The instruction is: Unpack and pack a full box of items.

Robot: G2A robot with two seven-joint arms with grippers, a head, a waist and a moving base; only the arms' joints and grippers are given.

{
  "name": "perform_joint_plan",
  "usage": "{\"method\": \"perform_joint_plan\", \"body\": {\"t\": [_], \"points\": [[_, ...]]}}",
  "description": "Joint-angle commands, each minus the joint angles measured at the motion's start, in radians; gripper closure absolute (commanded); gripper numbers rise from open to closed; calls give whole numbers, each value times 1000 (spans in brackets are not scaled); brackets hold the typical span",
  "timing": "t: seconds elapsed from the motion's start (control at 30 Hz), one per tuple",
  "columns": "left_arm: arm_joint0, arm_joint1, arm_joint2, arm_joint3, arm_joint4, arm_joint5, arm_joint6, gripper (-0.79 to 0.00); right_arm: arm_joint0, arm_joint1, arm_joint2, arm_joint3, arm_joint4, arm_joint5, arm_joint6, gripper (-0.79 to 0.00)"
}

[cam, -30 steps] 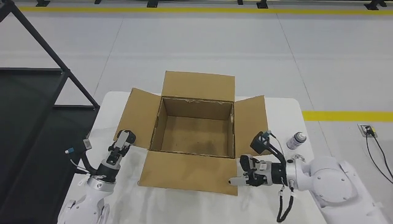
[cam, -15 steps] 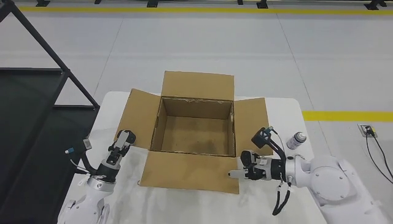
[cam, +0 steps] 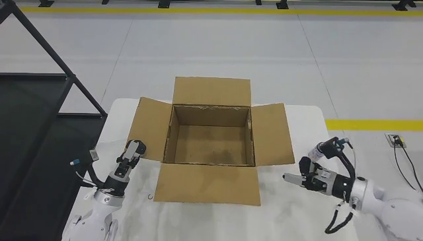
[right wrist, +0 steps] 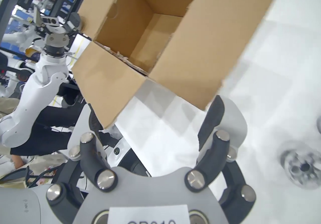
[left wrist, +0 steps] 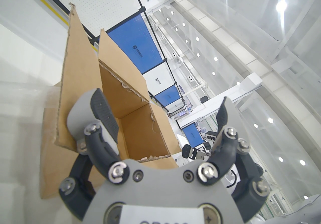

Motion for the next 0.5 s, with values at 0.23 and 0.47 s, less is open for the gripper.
{"method": "perform_joint_plan", "body": {"t": [0.23, 0.47], "points": [[0, 0, 0, 0, 0, 0, 0, -785, -89, 6, 116, 22, 60, 18, -13, -785], [0, 0, 0, 0, 0, 0, 0, -785, -89, 6, 116, 22, 60, 18, -13, -785]]}}
